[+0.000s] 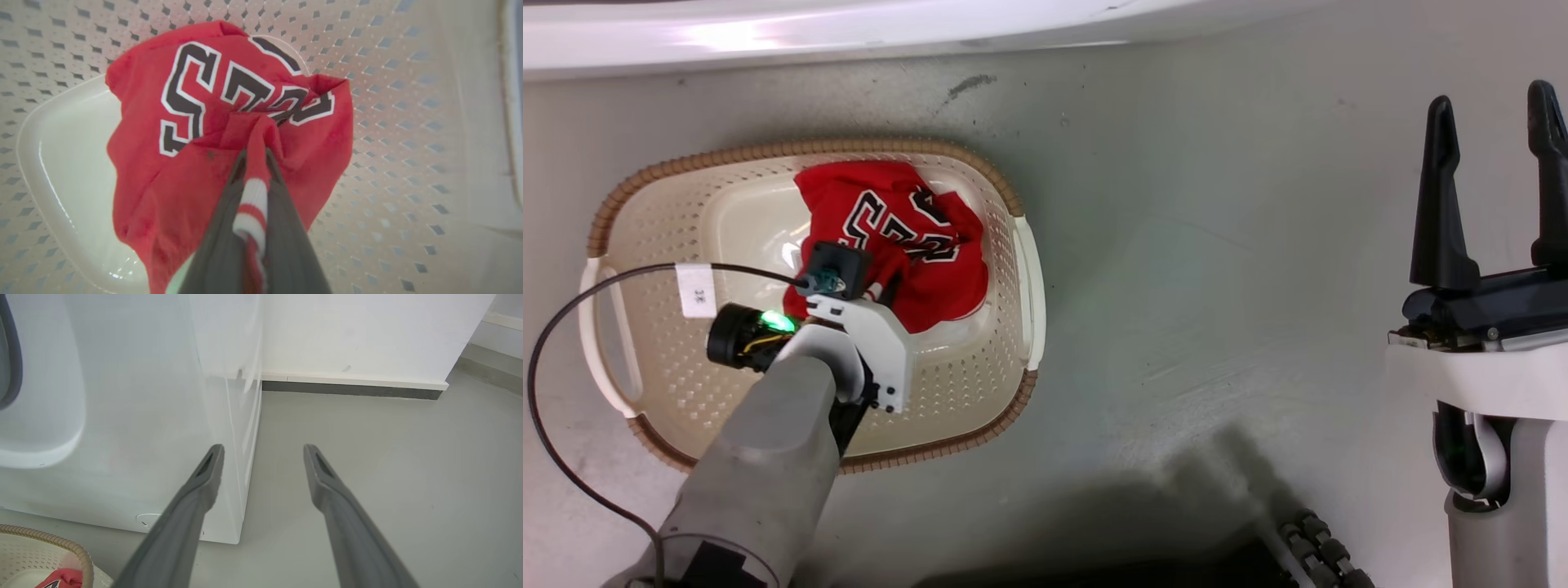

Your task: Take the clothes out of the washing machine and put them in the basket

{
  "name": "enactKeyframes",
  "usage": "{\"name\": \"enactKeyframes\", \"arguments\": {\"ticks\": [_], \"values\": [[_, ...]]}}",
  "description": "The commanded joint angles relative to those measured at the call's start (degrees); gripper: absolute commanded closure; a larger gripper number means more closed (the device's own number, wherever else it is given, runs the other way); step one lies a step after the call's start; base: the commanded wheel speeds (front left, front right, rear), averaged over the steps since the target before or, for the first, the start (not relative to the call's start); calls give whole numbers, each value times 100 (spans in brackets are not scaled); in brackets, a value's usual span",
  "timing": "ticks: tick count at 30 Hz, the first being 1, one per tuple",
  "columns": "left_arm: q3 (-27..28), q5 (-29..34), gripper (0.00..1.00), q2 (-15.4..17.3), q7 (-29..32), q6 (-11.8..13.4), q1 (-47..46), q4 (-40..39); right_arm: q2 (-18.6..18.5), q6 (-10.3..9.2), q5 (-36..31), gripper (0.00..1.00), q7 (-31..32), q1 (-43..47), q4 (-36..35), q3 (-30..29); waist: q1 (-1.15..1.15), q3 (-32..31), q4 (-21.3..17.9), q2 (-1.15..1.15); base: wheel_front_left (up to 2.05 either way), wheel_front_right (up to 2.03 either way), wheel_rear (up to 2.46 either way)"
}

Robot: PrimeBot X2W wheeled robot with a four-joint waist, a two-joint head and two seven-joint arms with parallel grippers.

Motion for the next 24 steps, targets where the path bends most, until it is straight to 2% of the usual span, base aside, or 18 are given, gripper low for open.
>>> {"name": "enactKeyframes", "arguments": {"ticks": [1, 4, 5, 6, 7, 18, 24], "values": [[14, -33, 100, -20, -10, -1, -143, 173, 7, -4, 36, 0, -14, -85, -32, 2, -1, 88, -35, 0, 0, 0, 0], [-86, 60, 100, -64, -29, 37, -259, 368, 7, -4, 49, 0, -14, -104, -30, 30, -1, 118, -40, 0, 0, 0, 0], [-123, 80, 95, -68, -22, 36, -274, 414, 7, -4, 55, 0, -14, -110, -16, 43, -1, 115, -40, 0, 0, 0, 0], [-156, 114, 35, -64, -14, 52, -289, 450, 7, -4, 58, 0, -14, -116, -1, 59, -1, 104, -41, 0, 0, 0, 0], [-165, 113, 0, -63, -55, 76, -297, 473, 7, -4, 63, 0, -14, -113, 15, 76, -1, 81, -41, 0, 0, 0, 0], [-161, 27, 0, -92, -350, 100, 97, 564, 6, -4, 17, 0, -14, 64, 200, 159, -1, -580, 39, 0, 0, 0, 0], [45, 32, 0, -145, -398, 289, 649, -219, 6, -4, -118, 0, -14, 324, 383, 205, -1, -1304, 238, 0, 0, 0, 0]]}}
